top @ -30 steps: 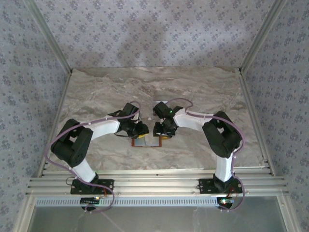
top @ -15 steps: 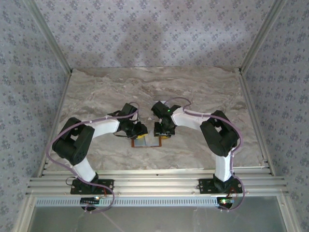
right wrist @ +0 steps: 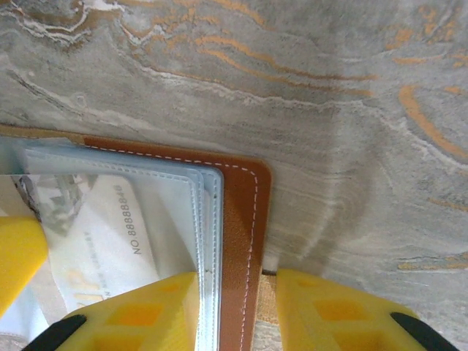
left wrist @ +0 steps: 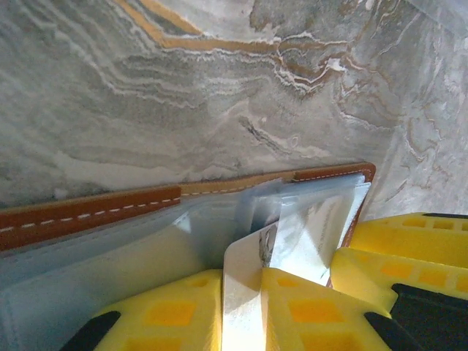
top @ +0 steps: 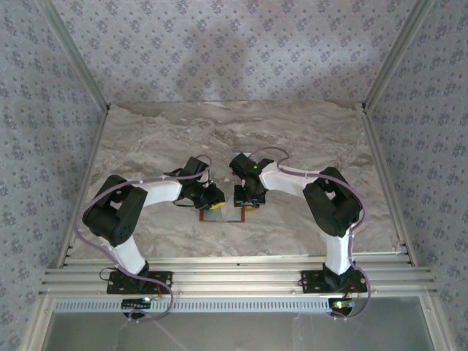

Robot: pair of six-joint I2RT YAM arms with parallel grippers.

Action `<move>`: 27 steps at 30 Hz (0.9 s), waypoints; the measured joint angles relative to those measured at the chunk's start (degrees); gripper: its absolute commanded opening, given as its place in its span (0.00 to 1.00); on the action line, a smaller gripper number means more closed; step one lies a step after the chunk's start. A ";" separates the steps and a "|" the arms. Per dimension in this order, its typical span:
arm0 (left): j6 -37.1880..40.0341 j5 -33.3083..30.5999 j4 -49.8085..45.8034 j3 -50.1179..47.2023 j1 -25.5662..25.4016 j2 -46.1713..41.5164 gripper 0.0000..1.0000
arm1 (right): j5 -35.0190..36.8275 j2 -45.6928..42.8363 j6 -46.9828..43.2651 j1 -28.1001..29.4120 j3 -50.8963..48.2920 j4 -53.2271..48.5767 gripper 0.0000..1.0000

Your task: Take the credit cards out of the card holder

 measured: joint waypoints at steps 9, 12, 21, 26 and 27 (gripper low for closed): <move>0.92 0.57 -0.07 0.00 0.35 0.00 0.07 | 0.07 0.00 0.00 0.00 0.00 -0.07 0.34; 1.55 0.55 -0.37 0.00 0.63 -0.15 0.07 | 0.04 0.00 0.00 -0.04 0.00 -0.07 0.34; 6.36 -1.53 -6.05 0.68 1.46 -3.15 0.06 | -0.20 -0.02 0.00 -0.31 -0.09 -0.04 0.34; 11.30 -4.59 -12.31 3.61 1.49 -5.01 0.05 | -0.39 -0.17 0.00 -0.42 -0.28 0.13 0.33; 12.55 -5.20 -13.62 4.15 1.49 -5.55 0.05 | -0.39 -0.31 0.00 -0.42 -0.42 0.22 0.34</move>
